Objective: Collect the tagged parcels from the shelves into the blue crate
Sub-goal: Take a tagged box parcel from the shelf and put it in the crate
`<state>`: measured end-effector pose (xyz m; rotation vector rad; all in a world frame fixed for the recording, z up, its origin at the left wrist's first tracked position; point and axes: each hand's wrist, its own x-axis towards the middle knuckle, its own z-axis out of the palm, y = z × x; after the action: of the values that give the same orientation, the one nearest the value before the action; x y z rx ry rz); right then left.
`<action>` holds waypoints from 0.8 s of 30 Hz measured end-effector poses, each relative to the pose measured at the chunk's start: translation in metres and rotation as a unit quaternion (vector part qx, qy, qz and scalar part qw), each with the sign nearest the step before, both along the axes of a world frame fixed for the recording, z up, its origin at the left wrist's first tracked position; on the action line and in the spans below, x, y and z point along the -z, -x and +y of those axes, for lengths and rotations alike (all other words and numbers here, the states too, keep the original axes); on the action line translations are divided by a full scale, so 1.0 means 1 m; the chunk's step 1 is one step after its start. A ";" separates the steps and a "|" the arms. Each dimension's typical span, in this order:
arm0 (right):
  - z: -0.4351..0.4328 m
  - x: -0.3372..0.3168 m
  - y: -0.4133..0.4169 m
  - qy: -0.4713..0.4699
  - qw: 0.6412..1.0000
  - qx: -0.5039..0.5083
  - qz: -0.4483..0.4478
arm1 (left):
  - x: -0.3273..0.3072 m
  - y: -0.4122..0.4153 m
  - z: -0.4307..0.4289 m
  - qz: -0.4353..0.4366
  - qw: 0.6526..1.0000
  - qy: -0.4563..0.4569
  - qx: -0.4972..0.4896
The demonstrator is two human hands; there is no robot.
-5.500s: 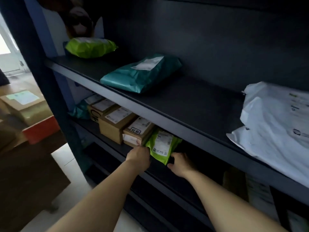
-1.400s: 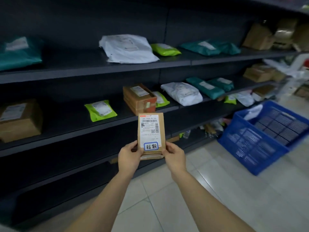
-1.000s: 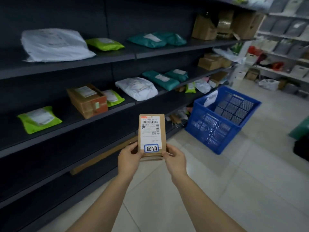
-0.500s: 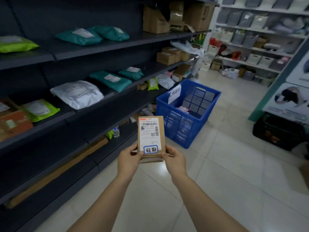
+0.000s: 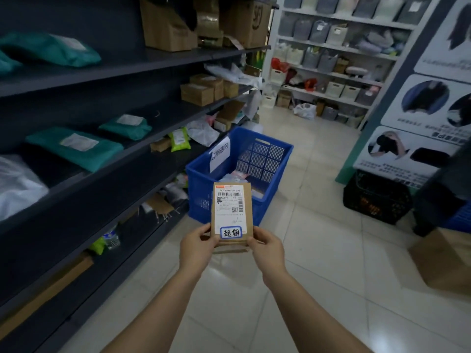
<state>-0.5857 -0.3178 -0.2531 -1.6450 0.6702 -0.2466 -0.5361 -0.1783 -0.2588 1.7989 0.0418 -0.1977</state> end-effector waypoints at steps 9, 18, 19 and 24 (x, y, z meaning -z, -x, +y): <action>-0.110 -0.001 -0.108 -0.016 0.998 0.060 0.014 | 0.002 -0.123 -0.115 0.002 0.999 -0.024 0.046; -0.239 0.014 -0.202 -0.018 0.999 0.042 0.010 | 0.021 -0.221 -0.242 0.015 0.997 -0.031 0.064; -0.258 0.015 -0.214 -0.016 0.999 0.036 0.011 | 0.022 -0.233 -0.259 0.014 0.997 -0.030 0.063; -0.345 0.021 -0.279 -0.003 0.999 0.014 0.049 | 0.024 -0.283 -0.337 0.036 0.998 -0.015 0.047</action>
<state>-0.3067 -0.6628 -0.2743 -1.6512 0.7665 -0.1851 -0.2530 -0.5155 -0.2824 1.8251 0.0109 -0.3317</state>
